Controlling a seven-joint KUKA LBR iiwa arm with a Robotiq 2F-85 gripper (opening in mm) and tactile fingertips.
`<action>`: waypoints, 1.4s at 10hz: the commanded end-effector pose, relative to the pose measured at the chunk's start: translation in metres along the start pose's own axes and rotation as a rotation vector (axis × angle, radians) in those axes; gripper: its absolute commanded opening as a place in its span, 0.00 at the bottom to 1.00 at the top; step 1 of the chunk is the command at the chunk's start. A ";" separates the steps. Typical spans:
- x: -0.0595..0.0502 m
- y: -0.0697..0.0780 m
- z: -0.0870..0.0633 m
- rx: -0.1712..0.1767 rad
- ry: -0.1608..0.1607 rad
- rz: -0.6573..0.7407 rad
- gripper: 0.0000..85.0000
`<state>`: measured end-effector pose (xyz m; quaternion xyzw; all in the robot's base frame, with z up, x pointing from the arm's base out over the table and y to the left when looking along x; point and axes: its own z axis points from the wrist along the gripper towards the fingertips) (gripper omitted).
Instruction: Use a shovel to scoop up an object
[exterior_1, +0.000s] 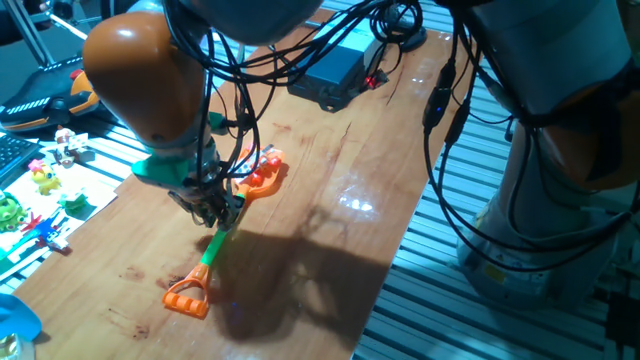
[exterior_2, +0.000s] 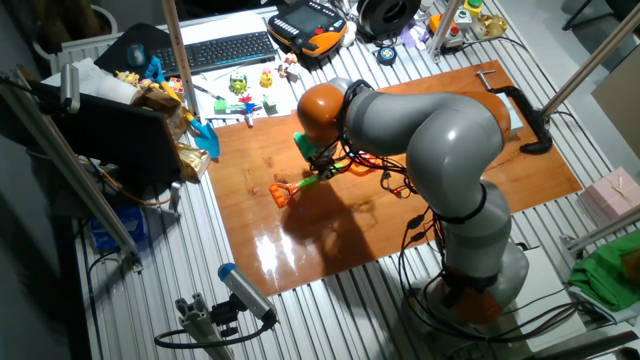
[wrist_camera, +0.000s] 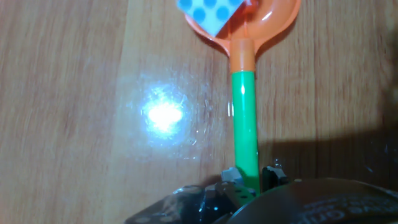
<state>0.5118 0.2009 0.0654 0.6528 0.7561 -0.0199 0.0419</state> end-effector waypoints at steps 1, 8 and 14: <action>-0.001 0.000 -0.002 -0.001 0.005 -0.010 0.33; -0.040 -0.002 -0.060 0.025 0.133 -0.372 0.01; -0.088 -0.001 -0.096 0.009 0.145 -0.752 0.01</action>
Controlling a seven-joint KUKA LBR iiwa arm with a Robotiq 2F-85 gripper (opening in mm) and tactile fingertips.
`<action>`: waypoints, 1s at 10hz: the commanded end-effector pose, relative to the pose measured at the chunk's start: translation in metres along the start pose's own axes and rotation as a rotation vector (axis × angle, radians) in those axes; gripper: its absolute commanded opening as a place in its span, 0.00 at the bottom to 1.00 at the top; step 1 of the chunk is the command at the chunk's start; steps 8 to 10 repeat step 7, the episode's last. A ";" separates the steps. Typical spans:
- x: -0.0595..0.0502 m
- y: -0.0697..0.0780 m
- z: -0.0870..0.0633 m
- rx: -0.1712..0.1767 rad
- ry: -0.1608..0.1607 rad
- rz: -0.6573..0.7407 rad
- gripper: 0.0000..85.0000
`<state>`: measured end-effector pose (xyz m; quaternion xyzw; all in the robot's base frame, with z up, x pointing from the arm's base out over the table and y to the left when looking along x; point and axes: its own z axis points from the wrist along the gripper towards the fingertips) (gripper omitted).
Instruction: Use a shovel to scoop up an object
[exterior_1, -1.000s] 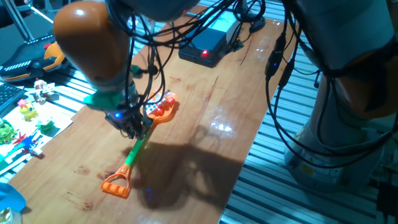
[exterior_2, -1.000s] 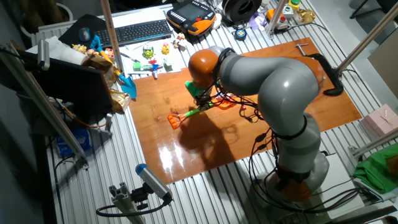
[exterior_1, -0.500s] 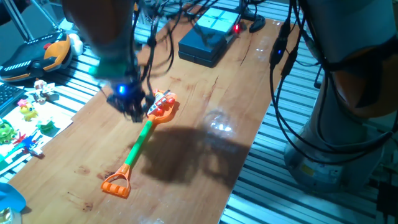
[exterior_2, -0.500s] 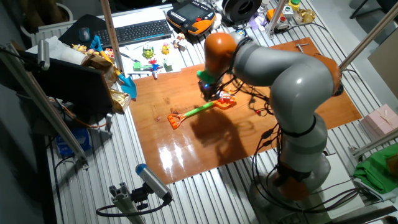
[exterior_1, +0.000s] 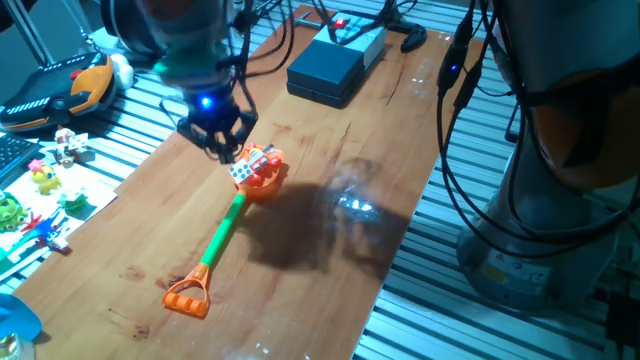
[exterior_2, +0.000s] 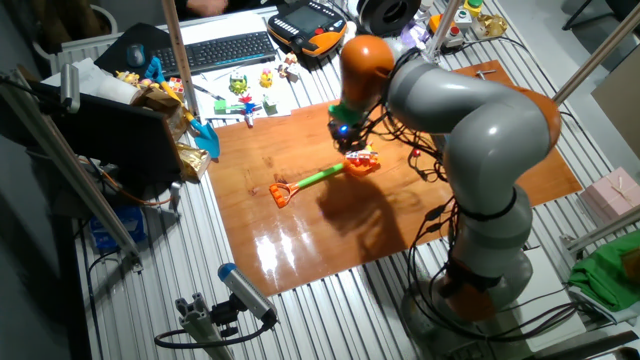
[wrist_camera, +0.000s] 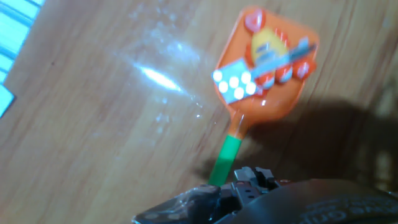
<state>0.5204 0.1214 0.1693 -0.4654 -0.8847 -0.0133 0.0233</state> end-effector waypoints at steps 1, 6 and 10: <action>-0.002 -0.001 -0.001 0.014 0.003 -0.328 0.01; -0.002 -0.002 -0.002 -0.002 -0.028 -0.393 0.01; 0.001 -0.002 -0.002 0.011 -0.050 -0.401 0.01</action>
